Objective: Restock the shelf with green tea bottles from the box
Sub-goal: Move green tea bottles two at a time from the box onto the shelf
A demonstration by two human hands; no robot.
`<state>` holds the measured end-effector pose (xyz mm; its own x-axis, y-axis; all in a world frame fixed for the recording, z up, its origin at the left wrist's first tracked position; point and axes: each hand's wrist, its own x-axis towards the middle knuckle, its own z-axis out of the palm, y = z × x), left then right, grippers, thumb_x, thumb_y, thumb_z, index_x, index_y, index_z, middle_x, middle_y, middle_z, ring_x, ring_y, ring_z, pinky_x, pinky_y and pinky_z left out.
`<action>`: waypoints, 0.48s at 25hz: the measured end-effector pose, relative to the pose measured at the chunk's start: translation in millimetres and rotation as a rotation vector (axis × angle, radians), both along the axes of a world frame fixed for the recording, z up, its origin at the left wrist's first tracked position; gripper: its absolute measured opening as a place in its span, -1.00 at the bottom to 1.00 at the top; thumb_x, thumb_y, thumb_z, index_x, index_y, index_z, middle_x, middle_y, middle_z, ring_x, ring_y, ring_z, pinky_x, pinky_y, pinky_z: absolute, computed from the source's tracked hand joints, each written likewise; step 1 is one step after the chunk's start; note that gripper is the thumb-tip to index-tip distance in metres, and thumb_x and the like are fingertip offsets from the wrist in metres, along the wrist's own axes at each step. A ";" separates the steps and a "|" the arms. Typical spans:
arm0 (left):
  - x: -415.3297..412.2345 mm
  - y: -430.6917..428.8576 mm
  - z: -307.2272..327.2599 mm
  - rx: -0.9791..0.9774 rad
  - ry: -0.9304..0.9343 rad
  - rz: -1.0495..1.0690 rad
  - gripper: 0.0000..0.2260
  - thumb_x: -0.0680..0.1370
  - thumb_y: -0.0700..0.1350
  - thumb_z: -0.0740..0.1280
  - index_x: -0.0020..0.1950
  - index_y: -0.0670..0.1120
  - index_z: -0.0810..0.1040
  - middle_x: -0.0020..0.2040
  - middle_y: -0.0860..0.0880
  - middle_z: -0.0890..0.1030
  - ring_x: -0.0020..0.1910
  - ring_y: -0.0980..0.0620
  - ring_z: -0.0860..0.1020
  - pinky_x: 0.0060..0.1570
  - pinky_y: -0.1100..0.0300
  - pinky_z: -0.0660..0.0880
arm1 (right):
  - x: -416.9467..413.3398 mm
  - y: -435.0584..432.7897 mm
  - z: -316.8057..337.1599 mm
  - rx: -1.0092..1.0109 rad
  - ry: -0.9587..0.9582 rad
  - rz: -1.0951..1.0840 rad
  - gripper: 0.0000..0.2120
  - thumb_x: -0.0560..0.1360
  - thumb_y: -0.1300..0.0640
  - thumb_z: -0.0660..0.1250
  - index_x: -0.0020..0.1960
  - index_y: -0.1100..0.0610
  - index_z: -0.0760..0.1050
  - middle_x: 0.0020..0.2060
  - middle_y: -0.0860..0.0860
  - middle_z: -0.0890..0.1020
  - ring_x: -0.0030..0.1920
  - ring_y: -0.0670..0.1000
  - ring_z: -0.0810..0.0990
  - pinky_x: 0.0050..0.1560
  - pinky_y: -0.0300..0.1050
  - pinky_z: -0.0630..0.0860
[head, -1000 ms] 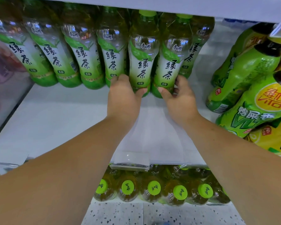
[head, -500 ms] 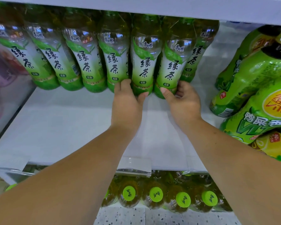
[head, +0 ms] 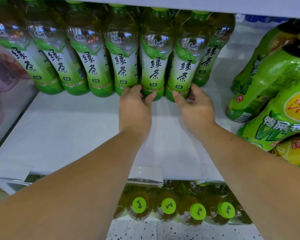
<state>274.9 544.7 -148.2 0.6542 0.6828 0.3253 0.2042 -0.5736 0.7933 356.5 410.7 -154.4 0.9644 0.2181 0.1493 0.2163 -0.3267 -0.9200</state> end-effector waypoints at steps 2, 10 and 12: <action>-1.3 -2.0 1.5 0.017 0.005 -0.015 -0.81 0.59 -0.11 0.42 0.05 -0.25 0.60 0.00 -0.22 0.55 -0.14 -0.04 0.40 -0.17 0.32 0.28 | 0.1 -0.8 0.2 -0.006 0.011 0.000 -0.61 0.52 0.00 0.46 0.34 -0.06 0.56 -0.06 -0.28 0.67 -0.11 -0.38 0.59 -0.01 -0.46 0.49; -17.2 3.3 20.0 -0.044 0.154 -0.193 -0.58 0.61 -0.11 0.34 0.43 -0.23 0.40 0.29 -0.24 0.48 0.24 -0.18 0.46 0.16 0.20 0.32 | -1.5 -2.1 21.8 0.030 0.256 0.086 -0.54 0.50 0.21 0.48 0.37 0.10 0.51 0.20 -0.01 0.67 0.19 -0.05 0.64 0.33 -0.06 0.51; -24.3 6.6 25.1 -0.078 0.210 -0.225 -0.53 0.60 -0.01 0.36 0.46 -0.15 0.40 0.35 -0.18 0.46 0.28 -0.16 0.47 0.24 0.12 0.40 | -13.8 0.4 28.7 -0.008 0.291 0.061 -0.61 0.45 0.10 0.49 0.27 -0.02 0.54 0.11 -0.11 0.68 0.12 -0.09 0.64 0.19 -0.08 0.54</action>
<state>250.7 551.3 -123.1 0.8393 0.5304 0.1193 0.2430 -0.5622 0.7905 342.7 411.1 -125.7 0.9517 0.2767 -0.1332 -0.0366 -0.3284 -0.9438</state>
